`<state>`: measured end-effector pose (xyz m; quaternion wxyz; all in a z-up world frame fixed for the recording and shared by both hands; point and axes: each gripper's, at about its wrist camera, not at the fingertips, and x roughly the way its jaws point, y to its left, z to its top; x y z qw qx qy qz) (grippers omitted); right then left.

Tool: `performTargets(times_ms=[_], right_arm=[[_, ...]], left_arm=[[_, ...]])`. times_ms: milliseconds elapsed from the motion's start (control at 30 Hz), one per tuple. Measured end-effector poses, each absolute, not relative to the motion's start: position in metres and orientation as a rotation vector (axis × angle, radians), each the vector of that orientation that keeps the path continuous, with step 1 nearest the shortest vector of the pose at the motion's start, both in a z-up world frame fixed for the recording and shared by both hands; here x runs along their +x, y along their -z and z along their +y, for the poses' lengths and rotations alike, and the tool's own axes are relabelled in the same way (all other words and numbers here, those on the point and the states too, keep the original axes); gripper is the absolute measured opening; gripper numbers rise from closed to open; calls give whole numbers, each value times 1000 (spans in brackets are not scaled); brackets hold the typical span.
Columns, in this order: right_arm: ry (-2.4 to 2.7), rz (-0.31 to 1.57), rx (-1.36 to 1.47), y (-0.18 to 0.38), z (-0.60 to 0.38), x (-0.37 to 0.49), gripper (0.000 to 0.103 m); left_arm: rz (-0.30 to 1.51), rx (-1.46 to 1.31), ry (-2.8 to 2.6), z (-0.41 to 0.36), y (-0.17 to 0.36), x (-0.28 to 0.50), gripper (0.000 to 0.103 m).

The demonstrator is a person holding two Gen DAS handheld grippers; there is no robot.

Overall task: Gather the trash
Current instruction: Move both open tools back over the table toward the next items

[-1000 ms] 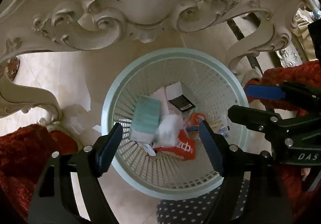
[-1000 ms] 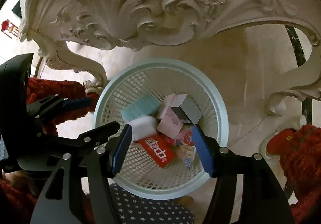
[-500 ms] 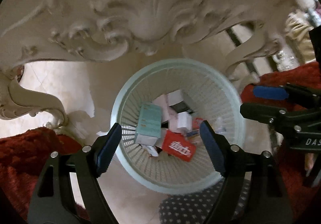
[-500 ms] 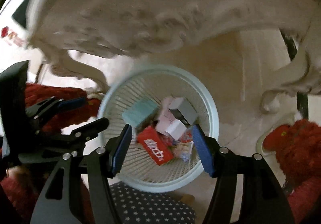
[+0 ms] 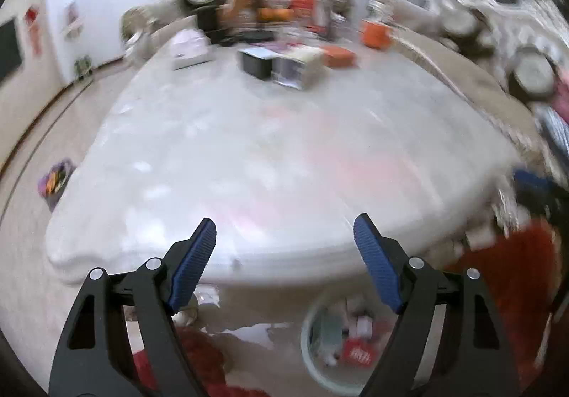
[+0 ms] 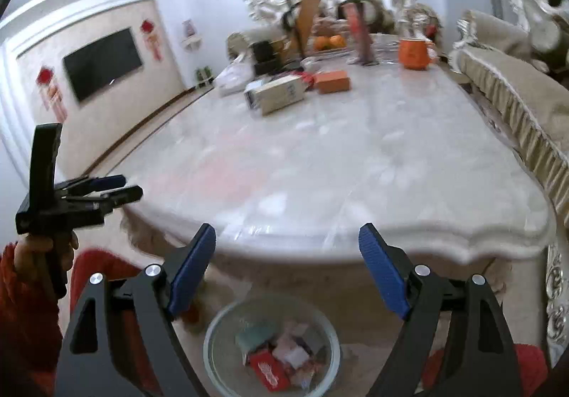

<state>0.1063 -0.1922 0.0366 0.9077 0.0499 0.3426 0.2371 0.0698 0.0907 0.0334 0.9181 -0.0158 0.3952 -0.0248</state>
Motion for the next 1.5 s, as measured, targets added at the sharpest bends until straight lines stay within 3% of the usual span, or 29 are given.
performTargets(times_ms=[133,400,800,1500], right_arm=[[-402,682,101,-41,-185,146,79],[-334,621,-49,-51,-153,236,79],[-297,665,-79,-44,-135,329,79],[-389,868,-160,-15,-83,460,79]], left_arm=[[775,-238,-6,126,-50,134,78],[822,-284,-92,126,-57,262,78],[953,-359,-108,113,-32,384,78],[1087,-247,-201,152,-4,417,78]])
